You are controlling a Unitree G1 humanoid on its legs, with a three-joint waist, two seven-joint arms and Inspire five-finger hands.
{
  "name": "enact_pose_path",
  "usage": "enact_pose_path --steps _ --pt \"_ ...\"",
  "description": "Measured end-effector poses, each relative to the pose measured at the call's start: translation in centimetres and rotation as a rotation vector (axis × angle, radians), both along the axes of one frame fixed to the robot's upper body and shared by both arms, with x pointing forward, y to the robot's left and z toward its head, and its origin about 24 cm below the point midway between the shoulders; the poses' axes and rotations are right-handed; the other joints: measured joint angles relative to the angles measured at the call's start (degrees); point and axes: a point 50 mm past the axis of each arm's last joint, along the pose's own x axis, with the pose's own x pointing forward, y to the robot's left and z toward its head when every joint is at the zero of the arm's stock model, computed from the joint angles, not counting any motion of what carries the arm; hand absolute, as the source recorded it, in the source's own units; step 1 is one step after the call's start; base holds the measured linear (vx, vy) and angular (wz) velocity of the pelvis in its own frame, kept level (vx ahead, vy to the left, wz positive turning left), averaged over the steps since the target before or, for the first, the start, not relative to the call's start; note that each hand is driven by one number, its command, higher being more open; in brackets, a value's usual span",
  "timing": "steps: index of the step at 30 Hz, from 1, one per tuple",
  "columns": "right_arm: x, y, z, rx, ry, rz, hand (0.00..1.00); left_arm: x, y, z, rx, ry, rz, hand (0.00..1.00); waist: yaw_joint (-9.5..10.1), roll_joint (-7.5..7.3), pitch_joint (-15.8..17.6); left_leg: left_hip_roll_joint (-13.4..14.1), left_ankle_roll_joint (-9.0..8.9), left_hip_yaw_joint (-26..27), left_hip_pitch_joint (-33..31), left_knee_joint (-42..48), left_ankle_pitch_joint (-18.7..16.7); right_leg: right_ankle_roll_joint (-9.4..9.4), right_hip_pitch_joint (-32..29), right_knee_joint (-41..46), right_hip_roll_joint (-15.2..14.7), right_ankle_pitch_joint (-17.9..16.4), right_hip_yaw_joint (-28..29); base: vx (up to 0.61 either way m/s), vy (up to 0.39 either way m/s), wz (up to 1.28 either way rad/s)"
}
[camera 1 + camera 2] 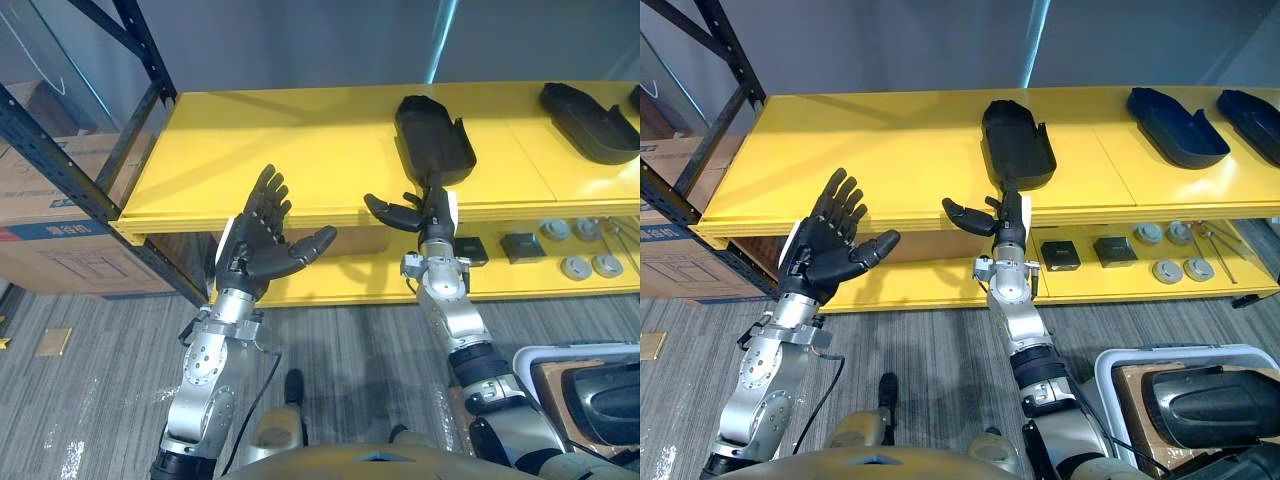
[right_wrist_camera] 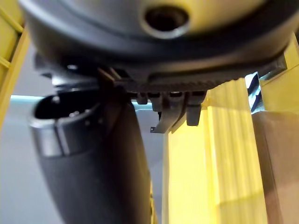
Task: Walk over and take three plastic housings, then place them on the shelf
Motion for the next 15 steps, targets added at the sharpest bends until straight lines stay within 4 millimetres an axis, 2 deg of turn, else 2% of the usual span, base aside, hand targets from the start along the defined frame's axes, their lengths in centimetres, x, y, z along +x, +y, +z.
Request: enact_pose_path --steps 5,8,12,15 --pt "0.1 -0.3 0.6 0.014 -0.046 0.006 1.00 0.0 0.0 0.0 -0.001 0.003 0.003 1.00 -0.33 0.31 2.1 0.2 0.15 0.4 0.3 0.0 -0.1 -0.03 -0.3 0.5 0.0 0.0 0.5 -0.04 -0.024 -0.06" --pt "-0.1 -0.3 1.0 0.019 -0.066 0.074 1.00 -0.4 0.2 -0.5 0.000 0.025 0.012 1.00 -0.42 0.33 2.5 0.3 0.18 0.9 0.3 0.0 -0.3 -0.06 -0.8 0.5 0.0 0.0 1.3 -0.01 -0.021 -0.10" --pt "-2.3 -0.6 1.8 0.058 -0.133 0.143 1.00 -1.1 0.5 -1.3 0.002 0.065 0.024 1.00 -0.59 0.13 2.6 0.3 -0.12 1.7 0.0 0.0 -0.5 -0.06 -1.3 0.4 0.0 0.1 1.8 0.04 -0.031 -0.07" --pt "-3.2 -1.2 2.3 0.039 -0.160 0.164 1.00 -1.1 0.5 -1.3 0.002 0.065 0.026 1.00 -0.79 0.01 2.7 0.5 -0.11 2.2 0.0 0.0 -0.6 0.30 -1.7 0.4 0.1 0.3 2.4 0.03 -0.035 -0.10"
